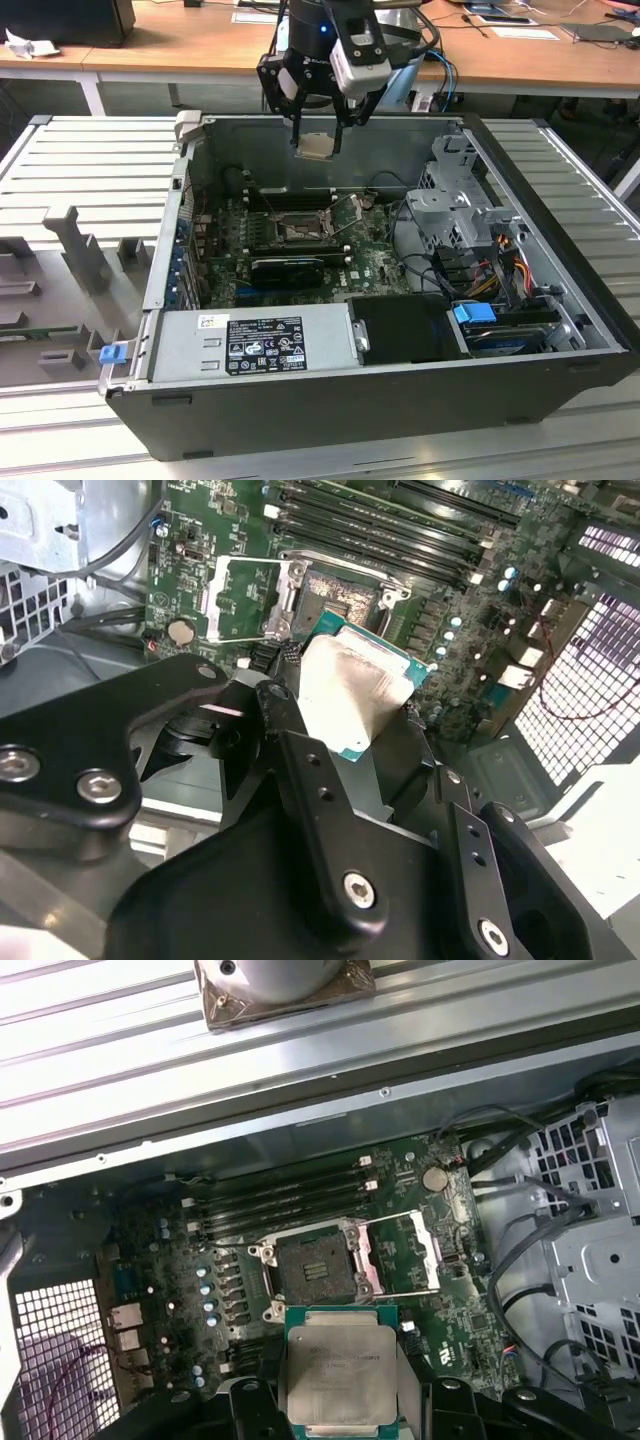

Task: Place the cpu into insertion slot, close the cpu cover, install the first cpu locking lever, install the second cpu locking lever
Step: 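Place the cpu into insertion slot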

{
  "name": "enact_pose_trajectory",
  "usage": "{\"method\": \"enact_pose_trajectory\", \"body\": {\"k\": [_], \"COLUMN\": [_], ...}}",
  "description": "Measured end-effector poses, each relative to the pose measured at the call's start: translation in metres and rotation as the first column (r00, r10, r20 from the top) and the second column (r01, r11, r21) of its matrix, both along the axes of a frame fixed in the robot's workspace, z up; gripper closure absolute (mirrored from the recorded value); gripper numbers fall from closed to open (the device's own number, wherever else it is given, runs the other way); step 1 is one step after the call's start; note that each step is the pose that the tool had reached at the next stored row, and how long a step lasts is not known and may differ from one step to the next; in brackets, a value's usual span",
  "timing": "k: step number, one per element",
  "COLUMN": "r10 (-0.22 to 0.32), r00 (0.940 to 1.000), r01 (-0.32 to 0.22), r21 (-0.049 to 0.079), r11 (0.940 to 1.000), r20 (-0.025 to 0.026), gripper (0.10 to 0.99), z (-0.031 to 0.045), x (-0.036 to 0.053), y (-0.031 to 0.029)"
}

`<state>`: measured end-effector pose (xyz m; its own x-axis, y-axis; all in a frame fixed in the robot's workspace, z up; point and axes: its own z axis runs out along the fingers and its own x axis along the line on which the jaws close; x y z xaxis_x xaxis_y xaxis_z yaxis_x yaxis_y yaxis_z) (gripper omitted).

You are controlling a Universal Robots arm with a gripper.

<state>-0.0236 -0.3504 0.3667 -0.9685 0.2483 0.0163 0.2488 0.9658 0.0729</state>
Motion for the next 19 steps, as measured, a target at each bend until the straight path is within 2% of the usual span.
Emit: {"method": "enact_pose_trajectory", "body": {"k": [11, 19], "r10": [-0.09, -0.161], "r00": [0.9959, 0.9869], "r01": [0.09, 0.161], "r21": [0.0, 0.0], "r11": [0.9959, 0.9869], "r20": [0.0, 0.0], "gripper": [0.557, 0.557], "z": [-0.0003, -0.0003], "x": [0.0, 0.0], "y": [0.0, 0.0]}}
